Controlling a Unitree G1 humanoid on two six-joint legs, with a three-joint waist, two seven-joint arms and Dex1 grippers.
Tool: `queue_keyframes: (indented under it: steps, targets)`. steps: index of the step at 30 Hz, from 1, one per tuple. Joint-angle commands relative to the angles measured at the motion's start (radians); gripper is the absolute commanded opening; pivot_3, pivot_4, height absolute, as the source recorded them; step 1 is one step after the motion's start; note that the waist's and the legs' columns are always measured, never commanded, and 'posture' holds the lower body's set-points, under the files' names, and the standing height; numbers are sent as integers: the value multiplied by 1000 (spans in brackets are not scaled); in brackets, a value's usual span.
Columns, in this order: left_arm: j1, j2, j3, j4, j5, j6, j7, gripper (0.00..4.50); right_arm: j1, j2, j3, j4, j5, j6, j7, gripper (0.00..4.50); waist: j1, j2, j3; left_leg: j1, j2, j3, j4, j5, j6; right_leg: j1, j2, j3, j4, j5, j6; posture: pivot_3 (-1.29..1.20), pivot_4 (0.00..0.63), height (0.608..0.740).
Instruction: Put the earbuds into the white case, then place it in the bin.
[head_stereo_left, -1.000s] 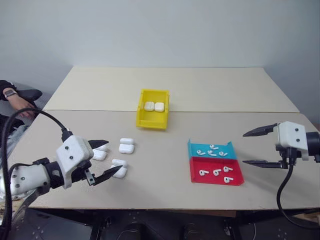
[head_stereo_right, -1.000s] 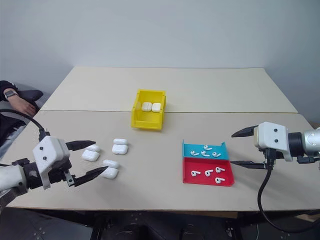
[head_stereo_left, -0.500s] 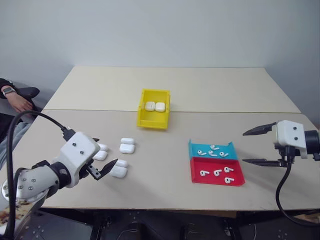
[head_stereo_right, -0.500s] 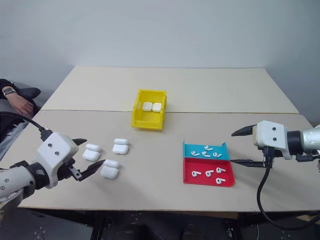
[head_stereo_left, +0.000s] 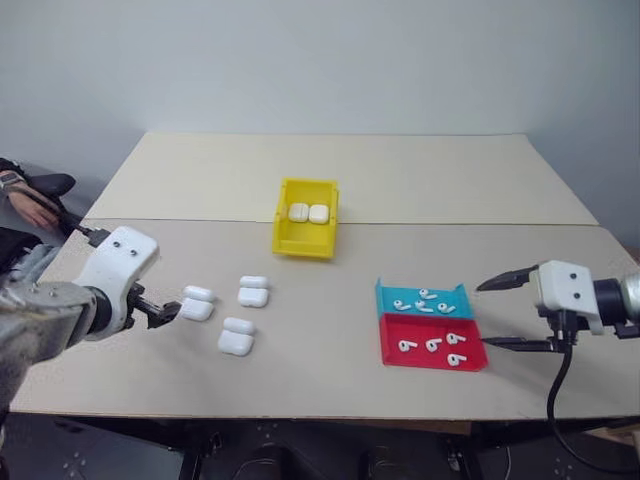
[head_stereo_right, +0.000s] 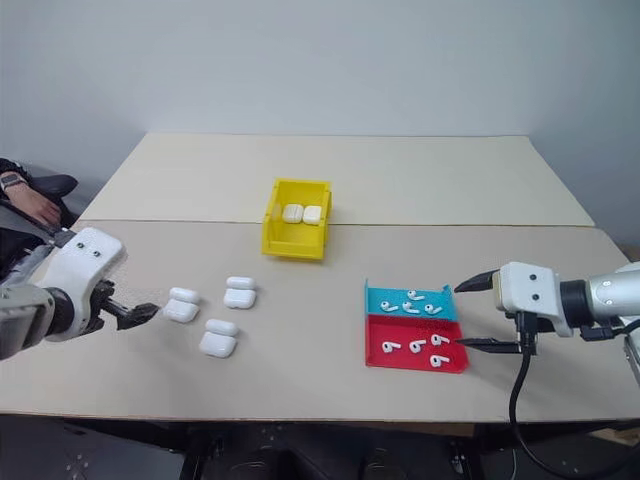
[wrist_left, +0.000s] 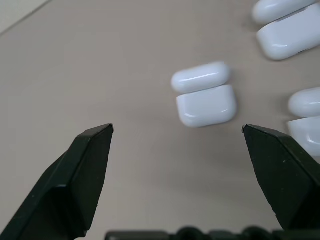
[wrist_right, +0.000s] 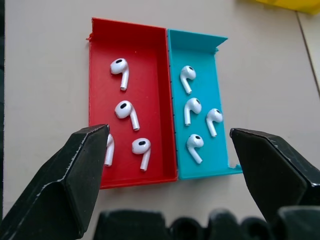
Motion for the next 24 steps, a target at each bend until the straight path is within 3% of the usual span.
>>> queue_keyframes:
  steps: [1, 12, 24]
  targets:
    - [-77, 3, -41, 89, -80, 3, 58, 4500, 5, -12, -38, -29, 11, 15, -15, 4486, 2, 0, 0, 0, 0, 0, 0, 0, 0, 0, 0, 0, 0, 0, 0, 0, 150, 740]
    - [-219, -90, -204, 287, -149, 3, 171, 4500, 66, -24, -103, -84, 28, 61, -31, 4486, 1, -1, 1, 0, -1, 0, 0, 0, 0, 0, 0, 0, 1, 0, 0, 0, 150, 740]
    - [-275, -191, -306, 369, -21, 3, 209, 4500, 99, -28, -139, -112, 33, 85, -37, 4486, 2, -2, 1, 0, -1, 2, 0, 1, -1, 0, 0, 0, 1, 0, 0, 0, 150, 740]
